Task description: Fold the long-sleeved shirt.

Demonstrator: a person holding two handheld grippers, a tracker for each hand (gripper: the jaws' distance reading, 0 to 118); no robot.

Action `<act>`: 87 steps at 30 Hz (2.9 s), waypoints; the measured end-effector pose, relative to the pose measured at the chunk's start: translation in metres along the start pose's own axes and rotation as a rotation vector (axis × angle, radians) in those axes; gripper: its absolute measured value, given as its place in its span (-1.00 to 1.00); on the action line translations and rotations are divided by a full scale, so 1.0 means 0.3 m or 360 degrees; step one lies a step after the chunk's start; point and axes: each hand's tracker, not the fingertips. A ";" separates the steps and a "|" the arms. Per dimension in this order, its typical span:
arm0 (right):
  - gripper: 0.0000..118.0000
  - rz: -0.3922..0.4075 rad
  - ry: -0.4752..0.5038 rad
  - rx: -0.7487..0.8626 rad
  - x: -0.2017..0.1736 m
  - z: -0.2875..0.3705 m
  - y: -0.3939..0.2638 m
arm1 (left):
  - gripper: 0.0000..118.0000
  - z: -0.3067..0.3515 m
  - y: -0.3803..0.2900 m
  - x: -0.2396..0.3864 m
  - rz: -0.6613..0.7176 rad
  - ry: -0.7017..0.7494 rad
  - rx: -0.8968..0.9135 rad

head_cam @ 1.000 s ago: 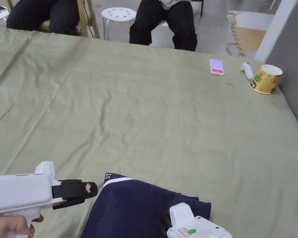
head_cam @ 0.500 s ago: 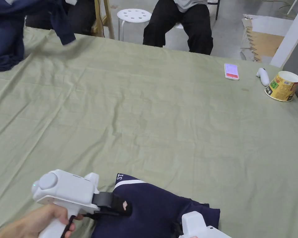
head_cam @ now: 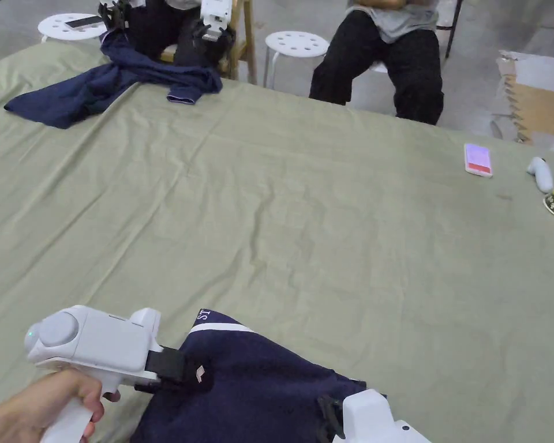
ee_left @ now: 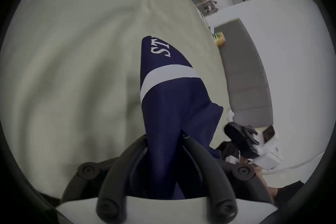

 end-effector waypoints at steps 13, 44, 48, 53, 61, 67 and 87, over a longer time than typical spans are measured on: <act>-1.00 0.0302 0.0518 0.0106 -0.577 -0.502 0.474 | -0.61 0.633 0.260 -0.496 0.0298 0.0426 0.0307; -1.00 0.0174 0.0429 0.0425 -0.435 -0.231 0.572 | -0.94 0.479 -0.152 0.200 -0.0545 0.1330 0.1591; -1.00 0.0093 0.0177 0.0541 -0.264 -0.067 0.517 | -0.94 0.333 -0.184 0.367 -0.0468 0.1211 0.1661; -1.00 -0.0180 -0.0031 0.0640 0.032 0.141 0.439 | -0.94 0.149 -0.161 0.556 -0.0674 0.0947 0.1671; -1.00 -0.0221 -0.0722 0.0757 0.353 0.420 0.351 | -0.94 -0.077 -0.113 0.909 -0.1044 0.0740 0.1554; -1.00 -0.0222 -0.1083 0.0835 0.445 0.524 0.340 | -0.94 -0.130 -0.074 1.103 -0.1206 0.0647 0.1606; -1.00 -0.0191 -0.1067 0.0989 0.455 0.557 0.451 | -0.92 -0.031 -0.006 1.218 -0.1138 0.0684 0.1745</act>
